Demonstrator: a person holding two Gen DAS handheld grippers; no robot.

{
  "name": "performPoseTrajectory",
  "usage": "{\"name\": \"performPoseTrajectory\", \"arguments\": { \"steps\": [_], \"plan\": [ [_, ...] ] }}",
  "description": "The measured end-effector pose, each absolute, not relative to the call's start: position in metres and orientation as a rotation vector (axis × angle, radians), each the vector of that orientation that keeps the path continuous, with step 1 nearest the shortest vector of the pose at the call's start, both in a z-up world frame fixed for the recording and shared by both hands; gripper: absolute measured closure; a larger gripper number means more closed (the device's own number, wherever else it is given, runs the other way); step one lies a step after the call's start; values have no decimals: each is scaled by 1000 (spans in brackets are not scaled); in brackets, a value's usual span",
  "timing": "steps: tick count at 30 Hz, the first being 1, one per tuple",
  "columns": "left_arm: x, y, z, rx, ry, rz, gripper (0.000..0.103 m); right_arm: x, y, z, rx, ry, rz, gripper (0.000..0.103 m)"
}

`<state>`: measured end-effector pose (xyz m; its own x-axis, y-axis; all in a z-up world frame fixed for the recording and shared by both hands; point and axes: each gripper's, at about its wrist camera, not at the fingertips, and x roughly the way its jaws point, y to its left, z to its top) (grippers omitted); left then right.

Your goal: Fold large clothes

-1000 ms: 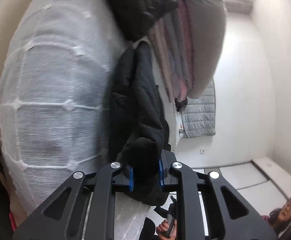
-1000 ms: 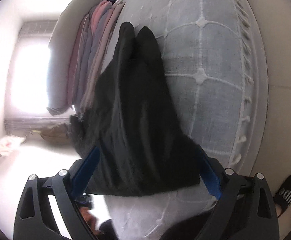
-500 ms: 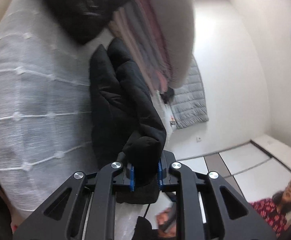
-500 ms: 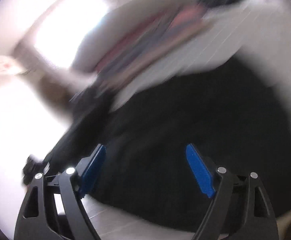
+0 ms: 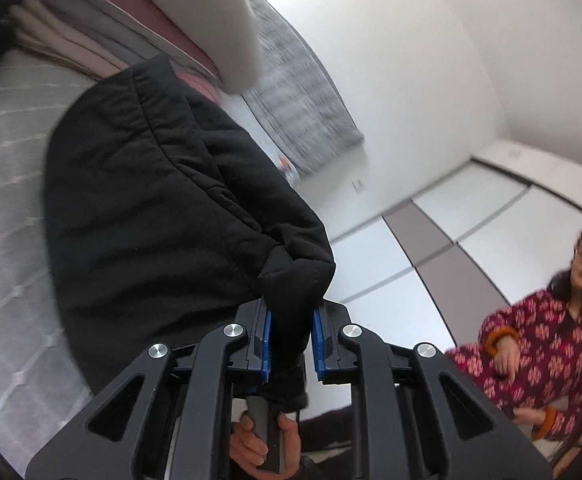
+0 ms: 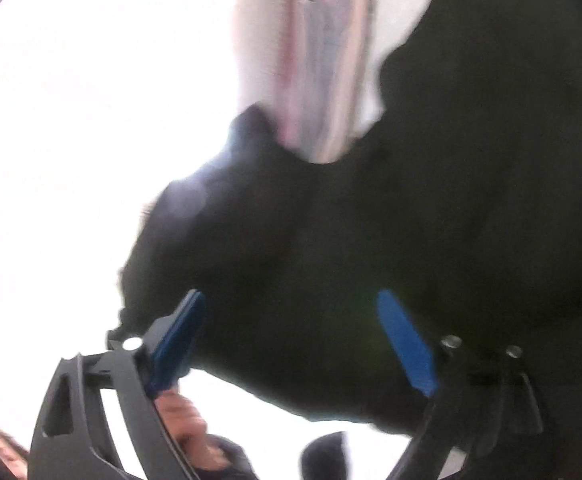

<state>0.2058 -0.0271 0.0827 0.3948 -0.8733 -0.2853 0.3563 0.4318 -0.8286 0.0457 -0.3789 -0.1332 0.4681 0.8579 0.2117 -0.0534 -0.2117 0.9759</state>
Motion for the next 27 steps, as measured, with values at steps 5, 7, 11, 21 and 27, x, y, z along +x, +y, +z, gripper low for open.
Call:
{"name": "performPoseTrajectory", "arguments": {
  "steps": [5, 7, 11, 21, 27],
  "plan": [
    [203, -96, 82, -685, 872, -981, 89, 39, -338, -176, 1734, 810, 1009, 15],
    [200, -124, 76, -641, 909, -1040, 89, 32, -362, -157, 1664, 725, 944, 15],
    [191, -172, 52, -607, 983, -1138, 90, 14, -427, -126, 1466, 701, 721, 15],
    [214, -263, -33, -607, 1197, -1154, 90, -33, -494, -165, 1620, 814, 509, 28],
    [220, -281, -105, -534, 1388, -1056, 90, -19, -552, -131, 1608, 705, 474, 10]
  ]
}}
